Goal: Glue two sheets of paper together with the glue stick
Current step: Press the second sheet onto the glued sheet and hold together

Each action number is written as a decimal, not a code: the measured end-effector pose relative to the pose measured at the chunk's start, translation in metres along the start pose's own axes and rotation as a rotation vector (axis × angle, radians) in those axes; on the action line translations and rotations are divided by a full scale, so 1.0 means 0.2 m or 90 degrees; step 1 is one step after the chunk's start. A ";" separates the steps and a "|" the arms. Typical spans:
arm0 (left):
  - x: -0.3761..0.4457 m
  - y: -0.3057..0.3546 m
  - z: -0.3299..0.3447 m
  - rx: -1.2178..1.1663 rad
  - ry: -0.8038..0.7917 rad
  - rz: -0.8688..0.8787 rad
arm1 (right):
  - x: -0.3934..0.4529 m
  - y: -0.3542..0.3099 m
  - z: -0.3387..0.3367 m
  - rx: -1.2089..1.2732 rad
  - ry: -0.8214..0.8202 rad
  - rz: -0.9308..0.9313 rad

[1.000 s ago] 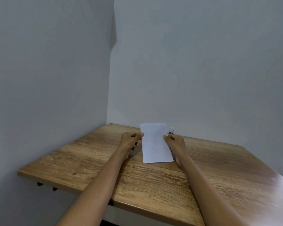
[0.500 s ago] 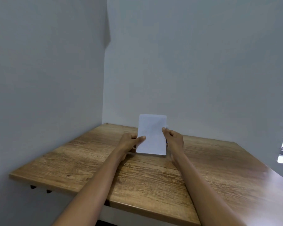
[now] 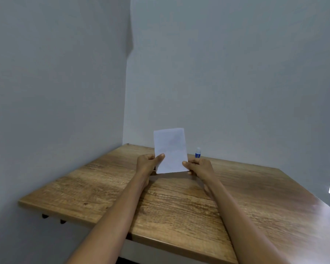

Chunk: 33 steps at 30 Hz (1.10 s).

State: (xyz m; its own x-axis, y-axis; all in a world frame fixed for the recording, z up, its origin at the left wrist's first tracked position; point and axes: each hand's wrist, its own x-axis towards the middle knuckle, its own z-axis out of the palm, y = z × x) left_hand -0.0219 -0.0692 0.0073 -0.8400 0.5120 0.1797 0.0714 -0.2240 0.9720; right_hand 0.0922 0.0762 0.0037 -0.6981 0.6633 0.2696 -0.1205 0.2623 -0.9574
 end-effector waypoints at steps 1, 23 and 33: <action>0.00 0.00 0.00 0.000 -0.001 0.001 | 0.00 0.00 0.00 0.004 0.008 -0.004; 0.01 -0.01 0.00 -0.007 -0.080 -0.049 | 0.00 -0.03 0.00 0.144 0.117 0.021; 0.02 -0.03 0.04 0.000 -0.101 -0.002 | -0.07 -0.01 0.23 0.113 -0.013 0.000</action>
State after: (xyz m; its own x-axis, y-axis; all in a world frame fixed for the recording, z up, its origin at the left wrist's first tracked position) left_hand -0.0209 -0.0602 0.0035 -0.7449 0.6369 0.1986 0.0694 -0.2221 0.9726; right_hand 0.0698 0.0349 -0.0027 -0.7123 0.6481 0.2694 -0.2425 0.1330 -0.9610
